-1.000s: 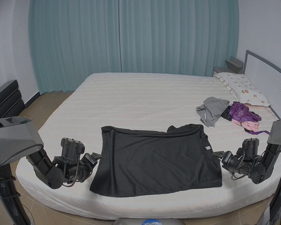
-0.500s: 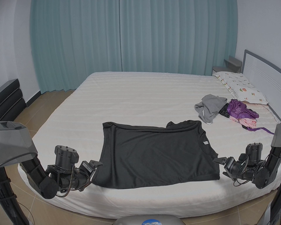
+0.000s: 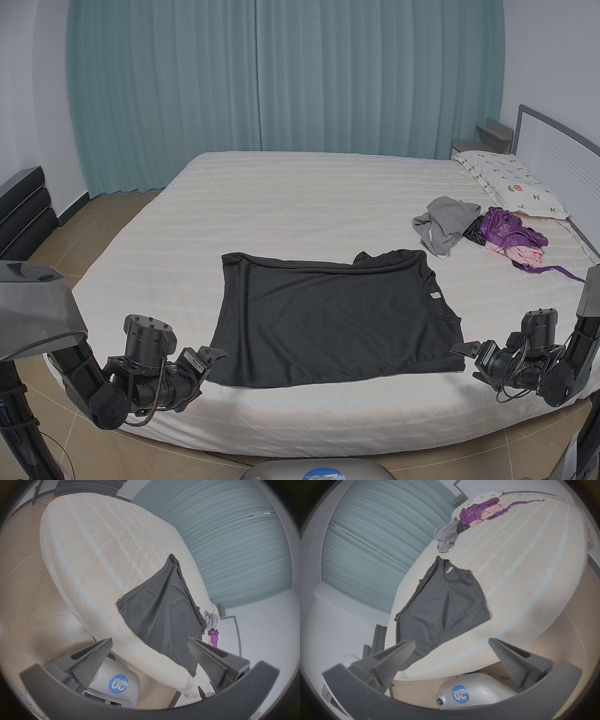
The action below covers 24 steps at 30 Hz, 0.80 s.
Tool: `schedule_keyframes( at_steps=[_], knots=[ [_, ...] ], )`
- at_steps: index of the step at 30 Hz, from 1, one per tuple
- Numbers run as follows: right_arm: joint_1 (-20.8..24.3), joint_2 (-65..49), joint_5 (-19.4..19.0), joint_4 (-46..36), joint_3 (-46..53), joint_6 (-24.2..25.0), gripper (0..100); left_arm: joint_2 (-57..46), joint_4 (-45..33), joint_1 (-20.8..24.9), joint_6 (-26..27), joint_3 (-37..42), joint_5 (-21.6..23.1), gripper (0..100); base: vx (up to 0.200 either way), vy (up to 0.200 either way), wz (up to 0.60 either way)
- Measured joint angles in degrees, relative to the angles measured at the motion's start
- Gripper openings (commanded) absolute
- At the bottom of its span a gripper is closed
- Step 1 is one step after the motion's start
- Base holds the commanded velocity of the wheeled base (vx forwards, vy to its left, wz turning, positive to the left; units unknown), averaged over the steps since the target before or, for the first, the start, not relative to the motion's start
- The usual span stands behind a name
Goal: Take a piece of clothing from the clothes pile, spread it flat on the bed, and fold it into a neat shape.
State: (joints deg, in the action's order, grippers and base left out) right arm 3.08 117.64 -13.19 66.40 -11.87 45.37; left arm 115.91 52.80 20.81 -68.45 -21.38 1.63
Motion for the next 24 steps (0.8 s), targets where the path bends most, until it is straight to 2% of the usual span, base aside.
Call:
schedule_keyframes(
  at_steps=[12,24],
  knots=[
    [1.1,0.6,0.1,0.0,0.1,-0.1,100,0.1,0.0,0.4,-0.4,-0.2,0.0,100,-0.200,-0.200,0.00],
    [1.2,0.7,0.2,0.2,0.1,-0.1,100,-0.2,0.0,-0.9,-0.5,-0.5,0.0,100,0.000,0.000,0.00]
  ],
)
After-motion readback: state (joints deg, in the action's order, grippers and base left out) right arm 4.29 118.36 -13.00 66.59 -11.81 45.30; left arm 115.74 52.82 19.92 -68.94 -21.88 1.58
